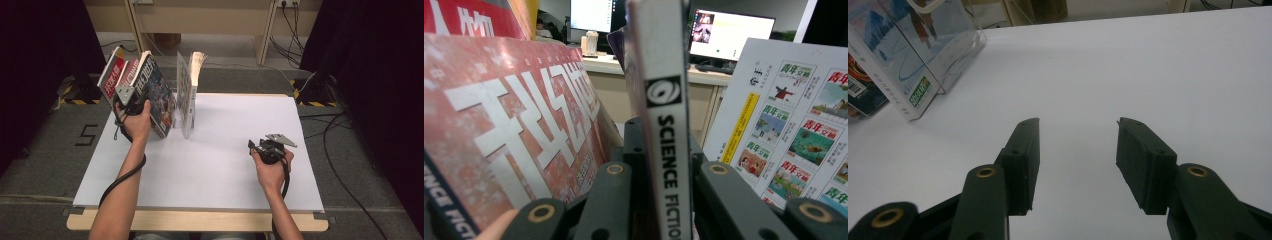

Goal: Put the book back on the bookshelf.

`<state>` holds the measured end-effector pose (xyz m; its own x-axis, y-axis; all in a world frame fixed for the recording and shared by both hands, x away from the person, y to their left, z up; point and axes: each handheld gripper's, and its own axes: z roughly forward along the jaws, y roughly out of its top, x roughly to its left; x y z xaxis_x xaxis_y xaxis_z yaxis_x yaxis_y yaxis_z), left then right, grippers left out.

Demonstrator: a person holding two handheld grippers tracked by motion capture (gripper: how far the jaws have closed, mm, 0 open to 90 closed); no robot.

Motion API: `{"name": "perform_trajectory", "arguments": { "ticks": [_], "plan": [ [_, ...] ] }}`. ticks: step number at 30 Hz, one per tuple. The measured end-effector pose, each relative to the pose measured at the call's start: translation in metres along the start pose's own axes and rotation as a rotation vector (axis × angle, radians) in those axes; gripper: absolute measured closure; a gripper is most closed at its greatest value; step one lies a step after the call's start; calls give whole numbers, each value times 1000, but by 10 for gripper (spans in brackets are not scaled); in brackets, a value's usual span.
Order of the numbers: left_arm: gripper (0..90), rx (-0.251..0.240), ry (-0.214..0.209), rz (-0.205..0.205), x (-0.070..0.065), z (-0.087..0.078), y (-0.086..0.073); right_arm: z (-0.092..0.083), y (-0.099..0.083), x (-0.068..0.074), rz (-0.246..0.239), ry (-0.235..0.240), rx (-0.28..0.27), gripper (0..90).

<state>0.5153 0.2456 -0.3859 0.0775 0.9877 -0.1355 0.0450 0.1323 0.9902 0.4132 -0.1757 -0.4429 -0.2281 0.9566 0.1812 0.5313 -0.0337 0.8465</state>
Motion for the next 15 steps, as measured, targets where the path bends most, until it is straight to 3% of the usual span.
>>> {"name": "perform_trajectory", "arguments": {
  "ticks": [7,15],
  "plan": [
    [782,33,9,14,0,-2,3,-1,0,-1,-3,0,-3,527],
    [664,62,12,7,5,-8,5,0,0,0,-5,1,0,527]
  ]
}}
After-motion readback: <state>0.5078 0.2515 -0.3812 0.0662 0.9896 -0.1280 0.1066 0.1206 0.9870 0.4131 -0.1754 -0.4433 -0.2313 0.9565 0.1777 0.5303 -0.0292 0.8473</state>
